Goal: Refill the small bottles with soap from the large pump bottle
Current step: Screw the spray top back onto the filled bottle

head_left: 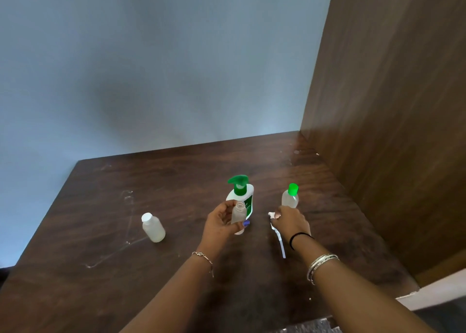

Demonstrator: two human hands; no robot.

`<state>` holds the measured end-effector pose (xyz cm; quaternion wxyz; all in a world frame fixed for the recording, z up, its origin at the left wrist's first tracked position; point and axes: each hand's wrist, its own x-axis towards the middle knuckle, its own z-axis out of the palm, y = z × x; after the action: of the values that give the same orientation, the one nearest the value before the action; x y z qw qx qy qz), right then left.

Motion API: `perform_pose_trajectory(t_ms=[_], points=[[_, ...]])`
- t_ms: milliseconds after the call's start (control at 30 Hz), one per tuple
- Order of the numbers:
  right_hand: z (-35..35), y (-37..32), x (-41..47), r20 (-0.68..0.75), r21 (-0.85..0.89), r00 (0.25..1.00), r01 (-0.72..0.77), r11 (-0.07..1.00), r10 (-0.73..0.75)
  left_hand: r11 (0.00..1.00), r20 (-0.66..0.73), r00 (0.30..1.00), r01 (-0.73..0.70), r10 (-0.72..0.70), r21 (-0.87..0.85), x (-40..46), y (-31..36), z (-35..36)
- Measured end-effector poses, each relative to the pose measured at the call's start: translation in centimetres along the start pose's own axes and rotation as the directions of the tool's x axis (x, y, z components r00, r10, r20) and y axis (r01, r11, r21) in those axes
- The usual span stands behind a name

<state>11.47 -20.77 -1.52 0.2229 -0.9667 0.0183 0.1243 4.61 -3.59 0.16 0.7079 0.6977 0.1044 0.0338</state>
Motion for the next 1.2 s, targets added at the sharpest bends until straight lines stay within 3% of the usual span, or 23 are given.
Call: perform_pose_trajectory(t_ms=[400,567,733,933,1200], points=[[1.0,-0.2,-0.2,-0.019,-0.031,1.000,0.010,0.999,-0.010,0.998,0.064,0.997,0.048,-0.051,0.048,-0.2,-0.9,3.3],[0.3,-0.4,0.0,-0.054,0.106,0.998,-0.006,0.994,0.012,0.996,0.059,0.997,0.040,-0.045,0.082,0.3,-0.6,3.6],[-2.4,-1.5,-0.2,-0.132,0.256,0.990,0.081,0.963,-0.048,0.999,0.046,0.999,0.026,-0.028,0.032,0.8,0.6,4.0],[-9.7,-5.2,0.0,-0.355,0.413,0.923,0.295,0.862,-0.146,0.997,0.089,0.995,-0.052,0.046,0.061,1.7,3.9,4.2],[-16.4,-12.3,-1.4,-0.510,0.594,0.802,0.589,0.548,-0.311,0.986,0.008,0.990,-0.143,0.143,0.084,2.1,8.4,1.6]])
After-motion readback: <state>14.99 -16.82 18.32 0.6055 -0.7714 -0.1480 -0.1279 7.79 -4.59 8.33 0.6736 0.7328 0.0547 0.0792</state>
